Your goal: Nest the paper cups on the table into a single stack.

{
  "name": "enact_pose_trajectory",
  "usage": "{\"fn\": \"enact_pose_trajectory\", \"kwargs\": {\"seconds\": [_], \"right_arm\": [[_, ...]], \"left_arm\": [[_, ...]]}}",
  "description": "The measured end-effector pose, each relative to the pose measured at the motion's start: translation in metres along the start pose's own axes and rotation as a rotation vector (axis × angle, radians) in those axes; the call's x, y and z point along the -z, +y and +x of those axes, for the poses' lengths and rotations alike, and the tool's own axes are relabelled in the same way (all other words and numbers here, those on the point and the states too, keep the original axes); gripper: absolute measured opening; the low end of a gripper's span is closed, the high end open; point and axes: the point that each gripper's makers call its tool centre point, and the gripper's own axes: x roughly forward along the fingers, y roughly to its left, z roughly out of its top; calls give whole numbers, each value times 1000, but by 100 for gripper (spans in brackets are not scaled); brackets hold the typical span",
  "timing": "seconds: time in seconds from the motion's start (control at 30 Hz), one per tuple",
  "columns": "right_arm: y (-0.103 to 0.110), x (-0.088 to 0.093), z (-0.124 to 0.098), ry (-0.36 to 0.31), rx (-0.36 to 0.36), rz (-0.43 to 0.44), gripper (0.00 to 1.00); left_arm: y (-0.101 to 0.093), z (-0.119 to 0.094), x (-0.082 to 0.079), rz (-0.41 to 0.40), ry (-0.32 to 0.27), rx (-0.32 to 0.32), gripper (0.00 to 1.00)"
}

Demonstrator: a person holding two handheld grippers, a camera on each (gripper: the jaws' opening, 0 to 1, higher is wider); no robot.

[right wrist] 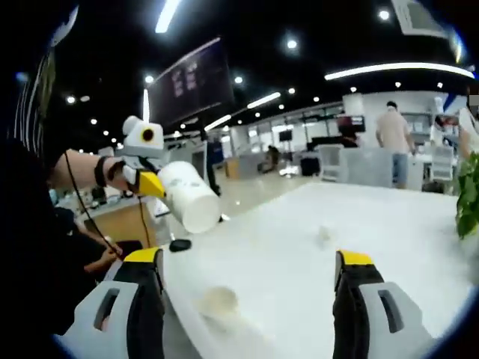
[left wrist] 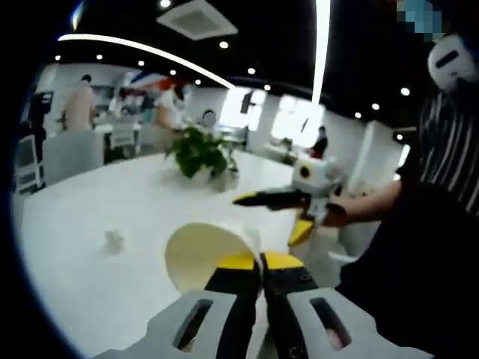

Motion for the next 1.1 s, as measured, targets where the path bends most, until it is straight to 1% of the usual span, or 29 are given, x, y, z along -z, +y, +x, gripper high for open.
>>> {"fn": "enact_pose_trajectory", "kwargs": {"seconds": [0.13,0.2,0.23,0.33,0.43,0.53,0.63,0.7,0.9,1.0,1.1], "right_arm": [[-2,8,-3,23,11,-13,97],[-3,10,-3,26,15,-20,99],[-6,12,-4,37,27,-33,100],[-10,18,-5,47,40,-34,100],[-12,22,-6,64,50,-45,100],[-16,21,-7,64,69,-68,100],[-18,20,-8,55,71,-59,100],[-21,20,-10,56,76,-51,100],[-25,23,-18,43,92,-19,100],[-26,28,-21,49,99,-5,100],[-26,32,-25,53,104,3,100]], "left_arm": [[5,3,15,6,68,-21,0],[5,5,19,9,78,-14,0],[4,6,22,-2,87,-9,0],[6,7,27,-8,112,-22,0],[8,8,31,-19,126,-29,0],[6,10,36,-13,144,-27,0],[5,12,40,-15,154,-23,0],[4,15,44,-28,171,-24,0],[1,25,58,-16,208,-25,0],[0,28,70,-3,264,-27,0],[-2,31,76,11,286,-23,0]]}}
